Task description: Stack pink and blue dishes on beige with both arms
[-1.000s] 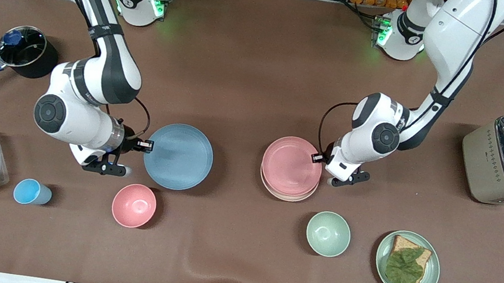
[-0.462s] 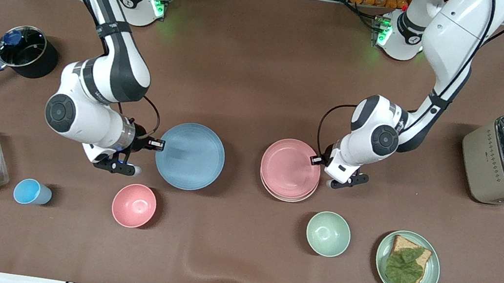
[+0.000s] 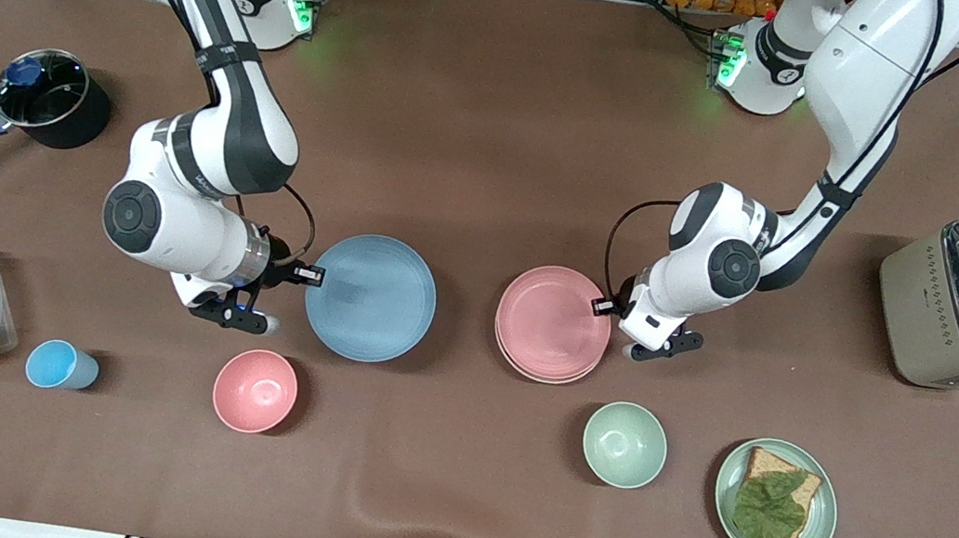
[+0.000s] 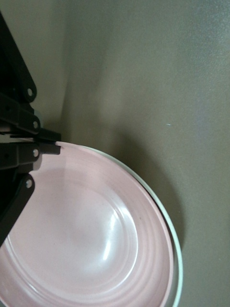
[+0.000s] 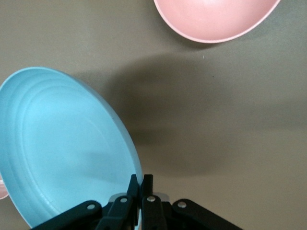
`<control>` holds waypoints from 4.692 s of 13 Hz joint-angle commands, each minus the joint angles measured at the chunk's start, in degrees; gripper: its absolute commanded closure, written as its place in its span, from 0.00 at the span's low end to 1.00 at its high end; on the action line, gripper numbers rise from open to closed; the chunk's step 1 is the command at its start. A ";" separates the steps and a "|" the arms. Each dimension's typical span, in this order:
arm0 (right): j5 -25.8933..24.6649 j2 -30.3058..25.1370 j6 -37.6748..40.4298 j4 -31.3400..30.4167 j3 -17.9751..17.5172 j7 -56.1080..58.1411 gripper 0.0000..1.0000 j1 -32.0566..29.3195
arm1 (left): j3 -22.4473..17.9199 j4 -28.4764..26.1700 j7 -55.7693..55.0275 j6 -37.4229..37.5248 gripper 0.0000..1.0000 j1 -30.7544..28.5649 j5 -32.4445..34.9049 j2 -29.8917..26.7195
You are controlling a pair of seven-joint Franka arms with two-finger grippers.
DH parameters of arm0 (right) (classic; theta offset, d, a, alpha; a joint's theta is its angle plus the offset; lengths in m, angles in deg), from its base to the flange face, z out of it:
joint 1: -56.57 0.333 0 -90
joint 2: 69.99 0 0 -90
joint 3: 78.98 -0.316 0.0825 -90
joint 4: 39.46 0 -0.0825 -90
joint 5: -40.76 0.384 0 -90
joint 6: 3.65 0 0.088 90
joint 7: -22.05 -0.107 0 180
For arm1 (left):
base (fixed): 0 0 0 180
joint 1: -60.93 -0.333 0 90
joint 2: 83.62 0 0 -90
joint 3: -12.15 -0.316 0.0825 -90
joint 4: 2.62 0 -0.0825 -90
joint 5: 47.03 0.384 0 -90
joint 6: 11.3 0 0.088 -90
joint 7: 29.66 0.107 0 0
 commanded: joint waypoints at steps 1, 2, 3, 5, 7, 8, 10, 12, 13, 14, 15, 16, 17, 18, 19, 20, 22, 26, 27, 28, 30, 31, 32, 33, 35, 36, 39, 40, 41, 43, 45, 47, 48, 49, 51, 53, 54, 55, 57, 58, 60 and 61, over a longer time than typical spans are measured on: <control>1.50 0.88 0.20 1.57 0.28 -1.34 1.00 0.64 | -0.39 0.18 -0.57 -0.51 0.89 0.02 -0.07 1.00; 1.50 0.88 0.20 1.57 0.28 -1.87 1.00 0.73 | -0.39 0.18 -0.66 -0.51 0.39 0.02 -0.07 0.99; 1.50 0.88 0.20 1.57 0.28 -1.96 1.00 0.73 | -0.39 0.18 -1.01 -0.51 0.00 0.19 -0.07 0.73; 1.50 0.88 0.29 1.57 0.28 -1.96 1.00 0.73 | -0.39 0.27 -3.46 -0.51 0.00 0.46 -0.07 -0.32; 1.58 0.88 0.38 1.57 0.28 -2.57 1.00 0.99 | -0.65 0.27 -6.01 0.89 0.00 -0.06 0.02 -4.17; 1.58 0.88 0.29 1.57 0.19 -3.88 1.00 1.52 | -0.74 0.44 -5.85 2.73 0.00 -0.42 0.02 -6.11; 1.85 1.23 0.11 1.48 0.19 -7.65 1.00 3.36 | -1.09 1.75 -5.14 6.24 0.00 -1.38 7.26 -9.62; 4.12 1.76 -1.55 1.57 0.28 -11.61 1.00 5.99 | -1.09 6.92 -4.97 15.26 0.00 -1.47 15.37 -11.74; 4.13 2.19 -2.16 1.57 0.28 -13.02 1.00 7.57 | -1.00 10.51 -3.49 20.45 0.00 -2.52 17.05 -12.53; 4.05 2.63 -2.52 1.92 0.28 -13.38 1.00 8.72 | -0.65 13.51 0.01 25.11 0.00 -4.10 17.07 -13.41; 4.05 3.68 -3.57 3.58 0.28 -13.48 1.00 10.47 | -0.56 15.80 5.00 29.07 0.00 -5.42 16.46 -14.81; 3.87 5.17 -5.40 5.25 0.37 -14.61 1.00 12.31 | -0.56 16.87 9.67 31.81 0.00 -7.26 16.28 -16.65; 3.43 6.75 -8.12 5.87 0.54 -15.58 1.00 13.38 | -0.48 16.97 14.06 33.40 0.00 -9.89 16.10 -19.11; 4.21 7.99 -11.19 5.88 0.46 -14.89 1.00 12.69 | -0.48 16.71 17.15 35.16 0.00 -12.26 15.58 -22.18; 4.39 8.87 -13.05 6.23 0.11 -15.32 1.00 13.29 | -0.48 16.88 19.01 37.27 0.00 -14.37 15.58 -24.30; 4.31 9.57 -14.29 7.62 0.02 -16.19 1.00 15.65 | -0.48 17.05 20.51 38.59 0.00 -16.13 15.49 -26.23; 4.48 11.68 -15.70 10.79 0.10 -20.49 1.00 17.87 | -1.00 17.32 20.96 40.09 0.00 -19.74 15.40 -28.79; 4.66 12.74 -16.40 11.06 0.10 -21.03 1.00 18.48 | -1.00 19.77 24.30 47.10 0.00 -23.97 13.47 -31.43; 4.57 13.01 -18.24 11.06 0.10 -21.12 1.00 19.09 | -1.00 20.39 24.48 48.35 0.00 -24.84 13.55 -31.61; 4.66 13.44 -19.82 11.06 0.10 -21.12 1.00 19.54 | -0.65 20.48 25.52 48.88 0.00 -24.94 14.51 -31.70; 4.66 13.80 -22.02 11.06 0.10 -21.04 1.00 20.76 | -0.91 20.57 27.72 48.89 0.00 -25.03 14.00 -31.70; 4.66 14.41 -23.95 11.06 0.10 -21.03 1.00 21.55 | -0.91 20.66 27.82 48.63 0.00 -25.46 12.51 -30.74; 4.66 15.20 -25.88 11.06 0.10 -20.95 1.00 21.82 | -1.26 20.66 27.47 47.84 0.00 -23.21 10.76 -30.39; 4.66 15.73 -26.60 11.06 0.02 -20.95 1.00 22.35 | -4.49 20.66 26.68 47.83 0.00 -18.75 10.57 -30.38; 4.66 16.87 -26.78 11.24 0.02 -21.03 1.00 22.70 | -8.99 20.48 27.98 48.10 0.00 -16.07 9.43 -30.65; 4.66 17.22 -26.78 11.76 0.01 -21.03 1.00 22.79 | -9.26 20.48 28.95 48.27 0.00 -16.06 8.81 -30.82; 4.66 18.45 -29.50 11.86 0.01 -21.03 1.00 23.40 | -10.49 20.48 30.45 48.36 0.00 -16.15 8.46 -30.82; 4.66 18.98 -30.03 12.03 0.01 -21.03 1.00 23.67 | -10.67 20.48 30.63 48.36 0.00 -15.63 8.37 -31.00; 4.66 19.25 -30.64 12.38 0.01 -21.03 1.00 23.76 | -12.24 20.31 30.72 48.80 0.00 -13.71 8.37 -31.35; 4.75 19.69 -30.74 12.73 0.01 -21.03 1.00 23.76 | -15.49 20.39 30.81 50.47 0.00 -8.62 8.28 -31.70; 4.66 19.78 -30.82 12.73 0.01 -21.03 1.00 24.19 | -18.04 20.57 30.54 49.86 0.00 -3.53 8.19 -31.09; 4.75 19.69 -30.74 12.73 0.01 -20.77 0.21 23.94 | -20.86 20.48 30.80 45.39 0.00 -0.95 8.37 -30.47; 4.75 19.43 -30.74 12.73 0.01 -21.03 0.00 24.02 | -20.95 20.57 30.81 44.85 0.00 -0.95 8.19 -29.86; 4.84 18.99 -30.74 12.73 0.01 -21.12 0.00 23.94 | -21.22 20.40 31.33 44.76 0.00 -0.95 8.02 -29.86; 4.57 17.85 -29.86 12.73 0.19 -20.42 0.00 23.24 | -21.22 19.78 31.68 44.76 0.00 -0.69 8.02 -30.12; 3.79 14.87 -23.40 12.47 0.54 -19.55 0.00 20.09 | -21.30 18.91 32.12 44.85 0.00 -0.68 7.93 -30.38; 3.35 13.38 -19.61 12.56 0.54 -16.23 0.00 17.81 | -21.39 18.81 32.21 45.11 0.00 -0.77 7.93 -30.73; 3.17 11.88 -15.92 12.47 0.54 -11.07 0.00 15.17 | -21.48 18.20 32.30 45.28 0.00 -1.21 8.02 -31.34; 3.08 9.24 -8.27 12.30 0.63 -1.04 0.00 8.94 | -21.57 16.27 32.39 45.20 0.00 -1.91 8.02 -33.36; 2.47 7.66 -4.15 11.86 1.15 2.31 0.00 6.56 | -21.66 16.44 32.39 45.37 0.00 -1.74 8.02 -33.37; -3.74 4.94 3.42 11.33 3.35 7.76 0.00 2.33 | -21.66 17.40 31.95 45.99 0.00 -1.56 8.45 -32.93; -5.52 3.10 5.98 10.63 3.35 10.75 0.00 -0.21 | -22.09 17.84 32.30 45.99 0.00 -1.56 8.20 -32.76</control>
